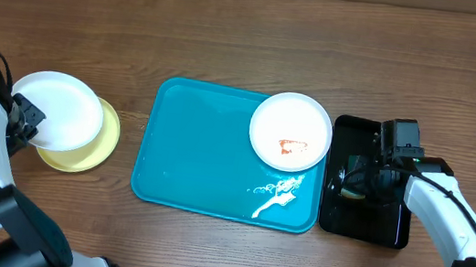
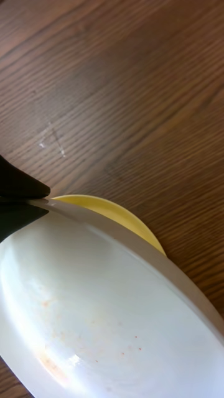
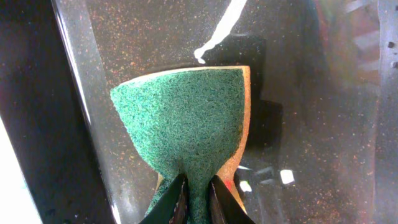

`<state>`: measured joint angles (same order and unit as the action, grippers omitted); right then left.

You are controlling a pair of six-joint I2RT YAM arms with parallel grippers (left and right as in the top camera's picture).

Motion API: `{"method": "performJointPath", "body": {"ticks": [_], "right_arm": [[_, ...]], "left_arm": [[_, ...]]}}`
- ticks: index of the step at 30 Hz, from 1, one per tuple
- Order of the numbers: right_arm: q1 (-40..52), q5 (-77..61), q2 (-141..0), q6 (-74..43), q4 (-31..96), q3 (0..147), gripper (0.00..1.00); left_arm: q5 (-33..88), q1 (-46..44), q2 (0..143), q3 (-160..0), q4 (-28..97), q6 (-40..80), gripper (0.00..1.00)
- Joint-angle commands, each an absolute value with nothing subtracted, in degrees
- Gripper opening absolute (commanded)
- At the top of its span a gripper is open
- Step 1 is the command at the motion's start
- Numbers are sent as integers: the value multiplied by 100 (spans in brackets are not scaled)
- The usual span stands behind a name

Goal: Clean dirty plates on tray and stack at the side
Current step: 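Lift the white plate with left gripper and stack it on yellow plate, then move left gripper to the second white plate rim and grip it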

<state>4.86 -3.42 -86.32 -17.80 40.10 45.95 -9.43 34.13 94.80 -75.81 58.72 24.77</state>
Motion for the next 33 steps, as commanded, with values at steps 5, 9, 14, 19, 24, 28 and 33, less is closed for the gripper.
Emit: {"method": "performJointPath", "body": {"ticks": [5, 9, 14, 19, 24, 28, 33], "right_arm": [[480, -414, -8621, -1796, 3946, 4602, 16], [480, -414, -8621, -1796, 3944, 4602, 24], [480, -414, -8621, -1798, 3946, 4602, 32], [480, -414, -8621, -1798, 3953, 4602, 33], [480, -414, -8621, -1798, 3953, 4602, 49], [480, -412, -8621, -1798, 3990, 4602, 49], [480, -414, -8621, -1798, 3968, 4602, 43]], "left_arm": [[-602, 3411, 9675, -7699, 5830, 2397, 49], [-237, 3404, 9671, -7699, 5850, 2300, 66], [1026, 3133, 9633, -7699, 5688, 1822, 65], [2248, 2189, 9588, -7699, 5218, 794, 64], [2353, 921, 9594, -7699, 4790, 392, 66], [2018, -14, 9614, -7699, 4305, 379, 73], [1546, -851, 9727, -7699, 3743, 386, 75]]}}
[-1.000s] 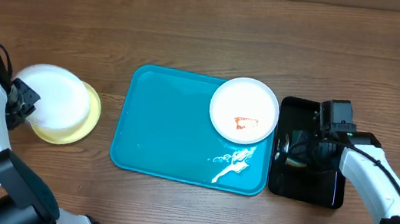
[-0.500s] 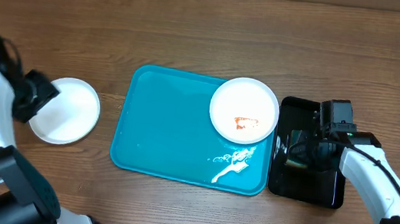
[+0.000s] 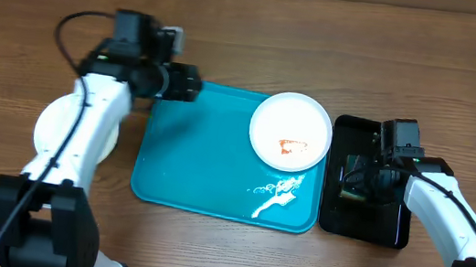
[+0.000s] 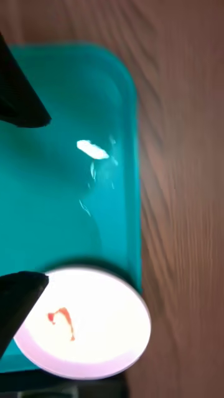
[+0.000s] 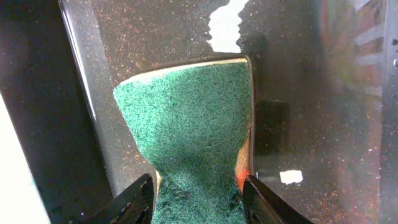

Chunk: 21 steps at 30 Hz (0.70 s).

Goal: Clean dirty plates on tray and stack at the side
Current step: 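Move left gripper to the second white plate rim and grip it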

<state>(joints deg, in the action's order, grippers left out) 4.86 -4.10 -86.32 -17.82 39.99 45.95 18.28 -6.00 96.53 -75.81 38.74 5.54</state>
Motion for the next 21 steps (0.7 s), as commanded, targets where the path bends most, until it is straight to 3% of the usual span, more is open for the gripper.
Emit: {"method": "performJointPath", "body": {"ticks": [1, 9, 21], "right_arm": [[480, -412, -8621, -1798, 3968, 4602, 37], [480, -412, -8621, -1798, 3968, 4602, 9], [480, -414, -8621, -1798, 3970, 4600, 9]], "left_arm": [[1549, -976, 9789, -7699, 3653, 397, 75], [1916, -1546, 10538, -7699, 3361, 523, 77], [2847, -1929, 11459, -7699, 2768, 515, 75]]}}
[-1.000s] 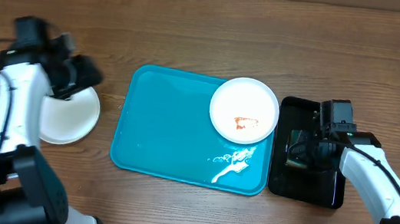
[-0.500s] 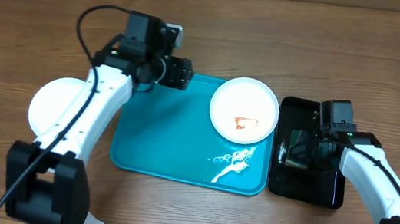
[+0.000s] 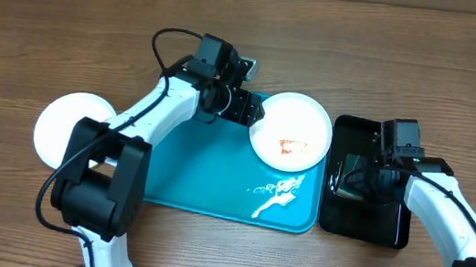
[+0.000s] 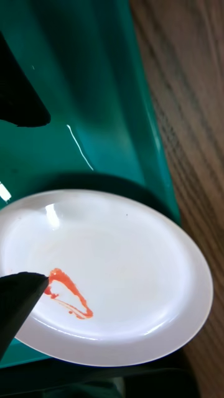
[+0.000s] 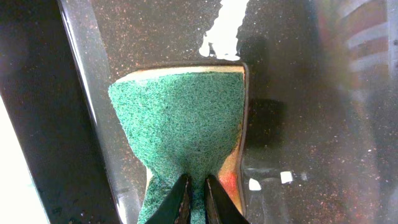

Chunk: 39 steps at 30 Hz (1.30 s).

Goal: Clean dirty plates on tray and stack at the side
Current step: 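Move left gripper to the second white plate rim and grip it, then pick up the sponge from the black tray with the right gripper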

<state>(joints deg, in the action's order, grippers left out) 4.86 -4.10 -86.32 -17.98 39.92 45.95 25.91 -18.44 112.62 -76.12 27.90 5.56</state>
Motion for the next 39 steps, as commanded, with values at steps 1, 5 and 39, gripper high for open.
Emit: {"method": "performJointPath", "body": {"ticks": [1, 5, 39], "right_arm": [[480, -414, -8621, -1798, 3975, 4600, 9], [480, -412, -8621, -1798, 3990, 4600, 9], [480, -434, -8615, -1796, 4866, 5452, 4]], "left_arm": [[2768, -1959, 11526, -7699, 2781, 513, 74], [2545, -2032, 11789, -7699, 2805, 519, 70], [757, -1011, 10940, -7693, 5275, 1203, 4]]}}
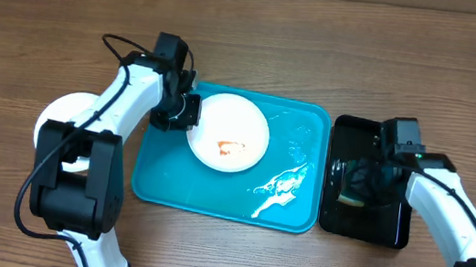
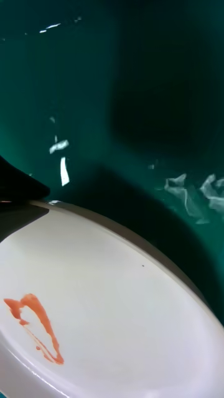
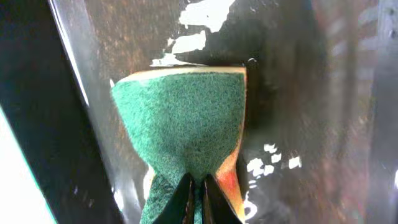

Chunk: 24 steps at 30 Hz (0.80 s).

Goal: Clean dirty plates on tray and stack at the side
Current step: 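Pick up the sponge from the black tray with the right gripper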

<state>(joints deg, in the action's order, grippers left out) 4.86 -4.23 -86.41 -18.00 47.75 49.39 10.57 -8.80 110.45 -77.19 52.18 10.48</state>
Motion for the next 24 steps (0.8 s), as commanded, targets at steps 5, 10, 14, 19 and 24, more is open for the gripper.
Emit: {"method": "performJointPath", "body": {"ticks": [5, 10, 14, 19, 24], "right_arm": [[480, -405, -8619, -1800, 5002, 5640, 4], [480, -222, -8663, -1798, 4810, 5290, 4], [480, -224, -8726, -1800, 4499, 4871, 4], [480, -224, -8796, -1800, 4045, 4423, 30], [480, -268, -8801, -1800, 3944, 4383, 33]], "left_arm": [[611, -1177, 10940, -7688, 5398, 1205, 4], [578, -1240, 10940, -7688, 5422, 1203, 4], [580, -1240, 10940, -7688, 5422, 1205, 4], [596, -1240, 10940, -7688, 5422, 1205, 4], [593, -1240, 10940, -7688, 5439, 1203, 4]]}}
